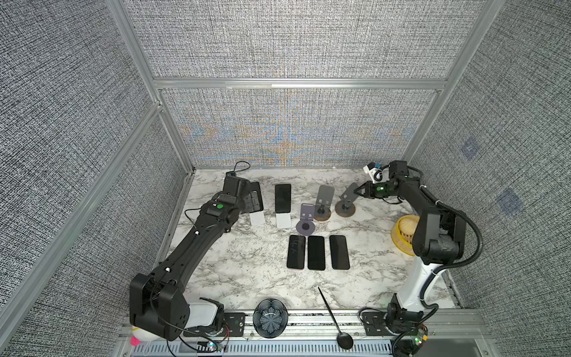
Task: Remove the phone from the phone stand
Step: Place the phone stand at the top-right of the table.
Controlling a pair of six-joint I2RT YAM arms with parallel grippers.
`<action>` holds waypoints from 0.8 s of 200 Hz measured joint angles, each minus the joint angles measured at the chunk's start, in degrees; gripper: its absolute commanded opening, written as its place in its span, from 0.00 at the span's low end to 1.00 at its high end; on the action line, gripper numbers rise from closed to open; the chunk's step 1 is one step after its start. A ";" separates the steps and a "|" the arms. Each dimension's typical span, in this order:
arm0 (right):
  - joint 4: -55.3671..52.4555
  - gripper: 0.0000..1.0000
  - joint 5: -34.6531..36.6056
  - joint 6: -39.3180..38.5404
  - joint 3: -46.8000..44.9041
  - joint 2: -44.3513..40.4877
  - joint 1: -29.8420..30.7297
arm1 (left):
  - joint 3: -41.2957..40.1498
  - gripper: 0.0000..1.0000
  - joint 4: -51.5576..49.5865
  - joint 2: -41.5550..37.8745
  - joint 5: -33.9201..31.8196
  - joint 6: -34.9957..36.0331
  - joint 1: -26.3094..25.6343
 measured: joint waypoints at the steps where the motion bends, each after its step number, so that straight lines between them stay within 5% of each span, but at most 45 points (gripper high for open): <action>1: 0.00 0.00 0.00 -0.02 -0.04 0.00 0.00 | -0.02 0.99 0.02 0.00 0.00 0.00 0.00; 25: 0.13 0.01 0.04 -0.98 -0.59 0.00 -0.04 | -0.98 0.99 0.98 -0.02 -0.24 -0.42 0.00; 58: 0.13 0.38 0.24 -1.79 -0.66 0.00 -0.04 | -1.33 0.99 1.29 0.15 -0.20 -0.46 0.00; 104: -0.72 0.51 0.50 -2.69 -0.20 0.00 -0.37 | -1.29 0.99 1.57 0.28 -0.17 -0.63 0.00; 160: -3.89 0.92 7.67 -2.84 2.10 -5.35 -1.44 | -0.96 0.99 1.62 2.05 -1.95 -1.31 0.00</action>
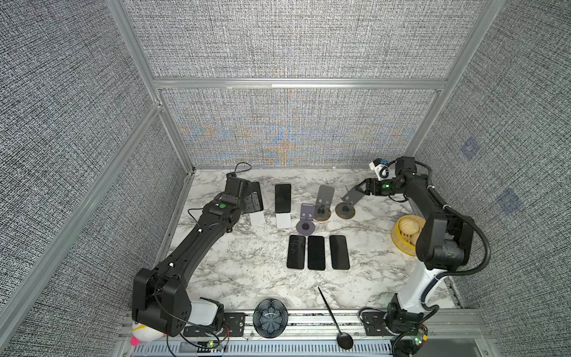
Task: Remove the phone from the phone stand
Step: Place the phone stand at the top-right of the table, then remove the phone from the phone stand.
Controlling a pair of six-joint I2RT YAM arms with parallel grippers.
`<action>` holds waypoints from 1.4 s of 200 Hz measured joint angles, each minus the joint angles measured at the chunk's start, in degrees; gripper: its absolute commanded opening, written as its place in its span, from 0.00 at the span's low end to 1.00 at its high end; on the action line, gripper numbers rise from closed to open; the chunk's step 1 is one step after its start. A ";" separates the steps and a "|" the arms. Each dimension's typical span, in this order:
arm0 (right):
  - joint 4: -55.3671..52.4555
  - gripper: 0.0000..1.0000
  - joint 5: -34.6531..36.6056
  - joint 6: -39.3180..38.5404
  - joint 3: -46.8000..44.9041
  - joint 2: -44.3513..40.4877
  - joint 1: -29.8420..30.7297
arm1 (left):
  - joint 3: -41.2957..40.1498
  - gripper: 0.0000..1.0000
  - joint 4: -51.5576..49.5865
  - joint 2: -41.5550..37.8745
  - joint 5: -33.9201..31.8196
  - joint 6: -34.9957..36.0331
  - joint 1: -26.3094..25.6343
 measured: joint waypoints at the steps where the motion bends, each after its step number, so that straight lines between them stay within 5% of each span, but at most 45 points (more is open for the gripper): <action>1: -0.04 0.92 0.31 0.00 0.00 -0.20 -0.02 | 0.00 0.99 0.00 0.09 -0.09 -0.07 0.00; 88: -1.38 0.92 29.86 16.61 -9.86 -16.63 3.41 | 2.75 0.99 4.20 10.29 -2.36 -7.23 -0.11; 152: -2.14 0.91 31.08 19.78 -12.61 -21.38 5.51 | 10.97 0.99 3.23 20.52 -4.02 -8.72 -1.01; 280: -2.10 0.89 28.22 20.68 -14.36 -25.16 8.11 | 12.24 0.99 3.85 24.04 -4.76 -8.48 -1.79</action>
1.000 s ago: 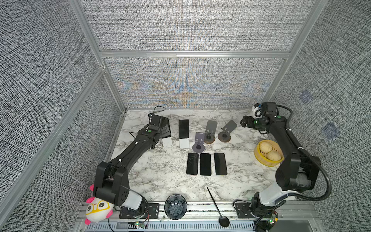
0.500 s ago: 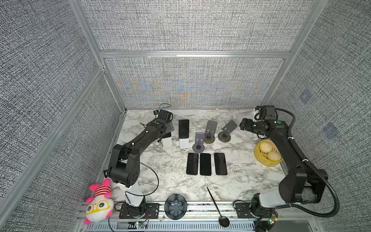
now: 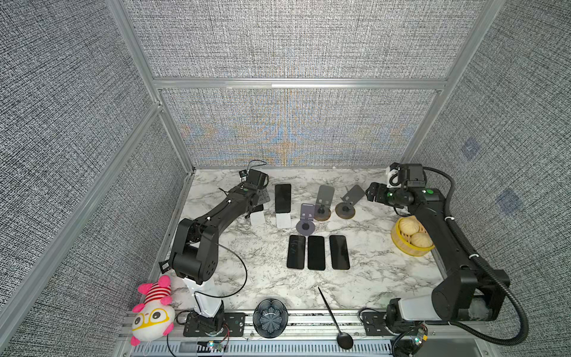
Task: Remove the phone from the phone stand
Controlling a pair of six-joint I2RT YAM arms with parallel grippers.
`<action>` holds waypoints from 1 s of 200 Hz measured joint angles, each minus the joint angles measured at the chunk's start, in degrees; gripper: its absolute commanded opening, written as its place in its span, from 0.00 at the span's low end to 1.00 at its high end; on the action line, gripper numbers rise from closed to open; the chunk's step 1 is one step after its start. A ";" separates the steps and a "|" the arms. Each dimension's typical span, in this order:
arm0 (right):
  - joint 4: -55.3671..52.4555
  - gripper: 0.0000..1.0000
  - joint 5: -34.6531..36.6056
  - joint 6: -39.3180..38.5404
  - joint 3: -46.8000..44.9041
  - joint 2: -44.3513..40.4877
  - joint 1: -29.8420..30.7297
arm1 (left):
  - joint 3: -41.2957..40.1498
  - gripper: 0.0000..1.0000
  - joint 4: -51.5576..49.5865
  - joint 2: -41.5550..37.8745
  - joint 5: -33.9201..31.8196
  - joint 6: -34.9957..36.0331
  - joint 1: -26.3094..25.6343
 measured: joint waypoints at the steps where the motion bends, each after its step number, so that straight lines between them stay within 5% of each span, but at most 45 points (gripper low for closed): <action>1: 0.00 0.89 0.00 0.00 -0.02 0.00 0.00 | 0.02 0.99 0.00 0.02 0.00 0.00 0.00; 109: 0.02 0.88 -1.49 -0.48 -0.72 0.00 0.04 | 1.44 0.99 0.39 2.29 -0.17 1.55 -0.13; 159: 0.02 0.88 -1.68 -0.52 -0.74 -0.09 0.09 | 1.57 0.87 0.42 2.84 -0.57 1.86 -0.13; 200: 0.02 0.88 -1.70 -0.68 -0.76 0.02 0.17 | 1.68 0.89 0.39 3.69 -0.70 1.92 -0.17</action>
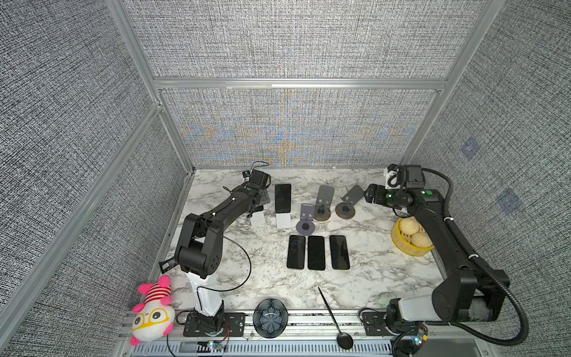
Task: Remove the phone from the phone stand
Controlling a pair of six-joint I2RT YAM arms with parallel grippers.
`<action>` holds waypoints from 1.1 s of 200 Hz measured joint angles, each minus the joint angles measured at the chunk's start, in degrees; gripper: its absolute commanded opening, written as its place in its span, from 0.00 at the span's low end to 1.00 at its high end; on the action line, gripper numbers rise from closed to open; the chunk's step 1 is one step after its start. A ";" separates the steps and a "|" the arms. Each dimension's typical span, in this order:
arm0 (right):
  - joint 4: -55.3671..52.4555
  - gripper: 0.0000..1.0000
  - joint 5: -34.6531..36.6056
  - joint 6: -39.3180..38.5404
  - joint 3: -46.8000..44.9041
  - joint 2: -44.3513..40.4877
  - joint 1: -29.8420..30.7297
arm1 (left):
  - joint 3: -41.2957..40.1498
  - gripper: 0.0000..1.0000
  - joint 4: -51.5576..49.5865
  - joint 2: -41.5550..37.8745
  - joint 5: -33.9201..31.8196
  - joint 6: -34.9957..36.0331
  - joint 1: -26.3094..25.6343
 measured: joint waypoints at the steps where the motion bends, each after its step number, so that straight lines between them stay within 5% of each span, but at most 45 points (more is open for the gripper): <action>1: 0.00 0.88 0.00 0.00 0.00 0.02 0.02 | 0.02 0.89 -0.02 0.02 0.00 0.00 0.00; 220: 0.39 0.87 -1.27 -0.59 -0.28 0.61 0.20 | 2.91 0.69 -2.95 2.16 -0.63 -0.35 0.04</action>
